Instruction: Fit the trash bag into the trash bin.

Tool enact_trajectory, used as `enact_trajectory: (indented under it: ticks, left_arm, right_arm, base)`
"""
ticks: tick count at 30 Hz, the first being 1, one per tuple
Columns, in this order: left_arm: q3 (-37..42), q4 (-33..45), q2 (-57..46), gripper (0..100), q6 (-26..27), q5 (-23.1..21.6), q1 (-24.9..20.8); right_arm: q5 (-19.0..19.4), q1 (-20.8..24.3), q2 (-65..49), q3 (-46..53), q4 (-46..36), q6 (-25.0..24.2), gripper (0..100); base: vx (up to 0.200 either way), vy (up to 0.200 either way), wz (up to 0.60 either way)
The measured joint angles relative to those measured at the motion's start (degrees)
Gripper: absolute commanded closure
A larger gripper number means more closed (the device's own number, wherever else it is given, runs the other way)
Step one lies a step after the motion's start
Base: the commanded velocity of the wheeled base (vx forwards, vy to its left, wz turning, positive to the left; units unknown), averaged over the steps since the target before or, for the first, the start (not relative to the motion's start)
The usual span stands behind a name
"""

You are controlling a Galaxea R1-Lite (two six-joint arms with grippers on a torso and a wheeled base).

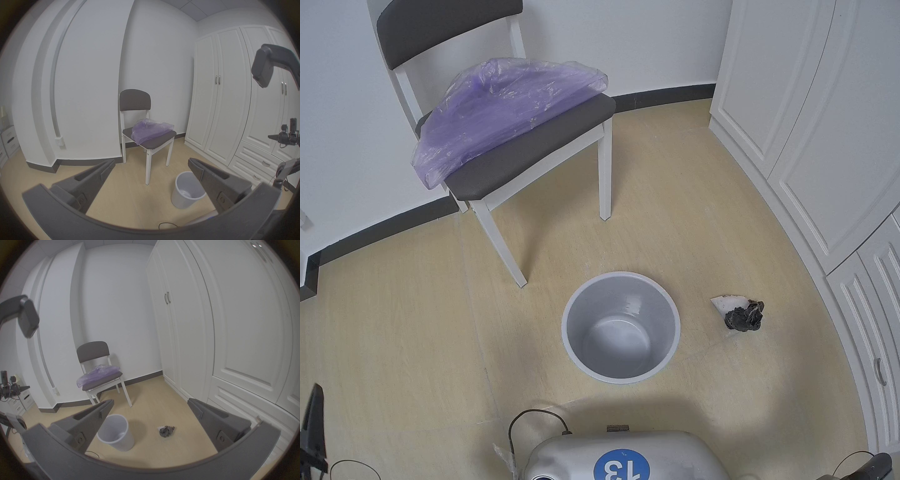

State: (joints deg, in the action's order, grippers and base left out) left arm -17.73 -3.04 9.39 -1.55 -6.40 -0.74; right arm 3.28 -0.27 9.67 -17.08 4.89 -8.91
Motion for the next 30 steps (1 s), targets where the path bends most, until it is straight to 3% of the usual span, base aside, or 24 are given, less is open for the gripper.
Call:
enact_trajectory:
  ticks: [7,15,30]
  left_arm:
    - [-8.3,-0.8,14.1,0,3.9,1.3,-0.1]
    - [-17.1,-6.4,35.2,0,8.6,6.2,-0.8]
    - [-42.4,-12.8,73.0,0,16.5,13.4,-1.9]
  right_arm:
    - [-0.3,-0.1,16.5,-7.4,7.4,-0.9,0]
    - [-5.3,3.4,33.1,-11.6,15.5,-1.6,0]
    - [-10.6,10.7,46.4,-14.7,21.7,-2.4,0]
  base:
    - [0.000,0.000,0.00]
    - [0.000,0.000,0.00]
    - [0.000,0.000,0.00]
